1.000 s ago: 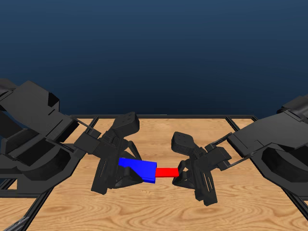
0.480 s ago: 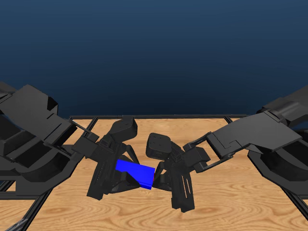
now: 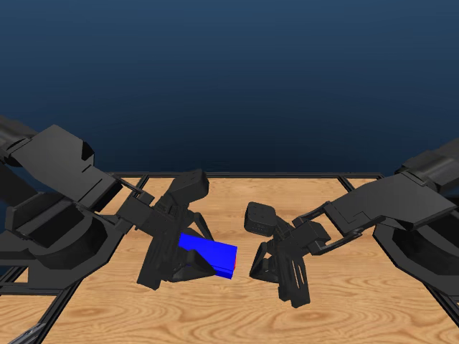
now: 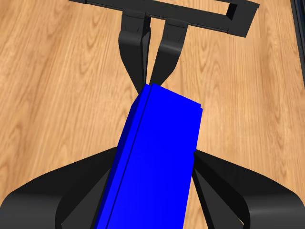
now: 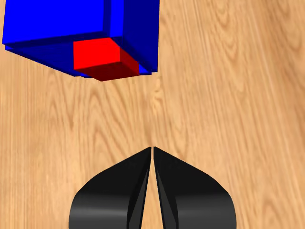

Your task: Insert peg into socket

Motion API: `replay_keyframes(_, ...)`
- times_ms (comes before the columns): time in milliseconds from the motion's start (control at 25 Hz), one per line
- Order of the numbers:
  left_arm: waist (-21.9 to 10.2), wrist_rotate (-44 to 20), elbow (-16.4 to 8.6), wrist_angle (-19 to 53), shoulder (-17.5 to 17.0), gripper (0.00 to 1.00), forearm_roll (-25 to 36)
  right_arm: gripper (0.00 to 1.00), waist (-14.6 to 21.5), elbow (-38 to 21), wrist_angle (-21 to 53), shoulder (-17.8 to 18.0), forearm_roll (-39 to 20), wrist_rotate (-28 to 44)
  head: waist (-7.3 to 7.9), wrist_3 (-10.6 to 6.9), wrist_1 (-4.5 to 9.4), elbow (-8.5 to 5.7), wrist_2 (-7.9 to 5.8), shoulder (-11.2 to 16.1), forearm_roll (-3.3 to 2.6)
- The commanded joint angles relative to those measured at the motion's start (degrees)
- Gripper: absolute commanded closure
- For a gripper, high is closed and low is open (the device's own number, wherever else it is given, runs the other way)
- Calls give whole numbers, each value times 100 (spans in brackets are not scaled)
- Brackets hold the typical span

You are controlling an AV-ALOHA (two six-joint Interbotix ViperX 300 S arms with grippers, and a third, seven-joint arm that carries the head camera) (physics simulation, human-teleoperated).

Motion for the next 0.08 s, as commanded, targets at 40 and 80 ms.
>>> replay_keyframes(40,80,297,-106,-696,-206,100,-273,100,-12,435,-753,-507,124,148,-9,21,-118,-101,-9,-80,-3)
replay_keyframes(80,97,201,-24,-676,-201,100,-192,100,3,596,-1370,-600,298,71,-18,25,-126,-102,-4,-86,-4)
